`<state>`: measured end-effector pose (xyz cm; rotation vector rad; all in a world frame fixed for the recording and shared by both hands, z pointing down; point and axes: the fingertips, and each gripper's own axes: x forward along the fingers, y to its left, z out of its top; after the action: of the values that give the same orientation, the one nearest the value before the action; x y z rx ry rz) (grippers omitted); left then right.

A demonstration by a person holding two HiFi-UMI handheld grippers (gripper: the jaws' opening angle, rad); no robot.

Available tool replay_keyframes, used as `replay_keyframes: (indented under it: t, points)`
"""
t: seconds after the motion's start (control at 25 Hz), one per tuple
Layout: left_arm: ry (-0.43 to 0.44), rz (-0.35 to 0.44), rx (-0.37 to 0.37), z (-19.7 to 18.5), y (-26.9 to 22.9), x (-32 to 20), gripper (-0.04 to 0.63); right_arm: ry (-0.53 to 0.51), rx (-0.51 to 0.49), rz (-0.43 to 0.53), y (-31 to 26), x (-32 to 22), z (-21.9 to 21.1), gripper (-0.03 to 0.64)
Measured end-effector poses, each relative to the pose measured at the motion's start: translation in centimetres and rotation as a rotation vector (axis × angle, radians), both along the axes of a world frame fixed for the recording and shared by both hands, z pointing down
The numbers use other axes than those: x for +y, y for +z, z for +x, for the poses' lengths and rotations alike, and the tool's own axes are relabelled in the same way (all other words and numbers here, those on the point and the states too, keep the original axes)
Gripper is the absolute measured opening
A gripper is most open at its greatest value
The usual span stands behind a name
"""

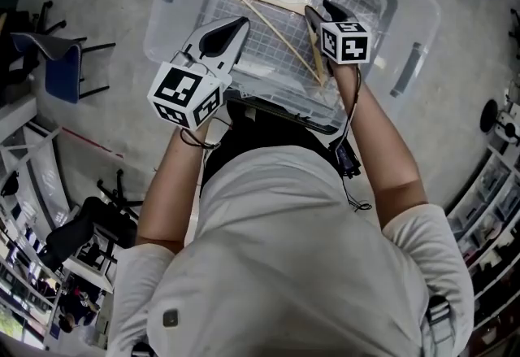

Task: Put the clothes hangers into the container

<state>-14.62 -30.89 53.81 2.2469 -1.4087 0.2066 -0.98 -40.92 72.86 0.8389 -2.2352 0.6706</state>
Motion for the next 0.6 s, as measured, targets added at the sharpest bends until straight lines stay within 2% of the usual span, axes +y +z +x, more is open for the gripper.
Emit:
replay_keyframes:
  t: [0.16,0.4,0.6]
  points:
    - [0.017,0.019,0.004,1.3,-2.3,1.7,0.015,-0.011,-0.06,0.115,-7.0,1.6,0.7,0.156]
    - [0.041,0.059,0.0,-0.8,-4.4,3.5,0.015,-0.045,-0.11,0.291,-14.8,4.3,-1.8,0.059]
    - [0.068,0.112,0.005,-1.7,-6.9,5.8,0.015,-0.075,-0.162,0.416,-20.3,8.1,-3.3,0.023]
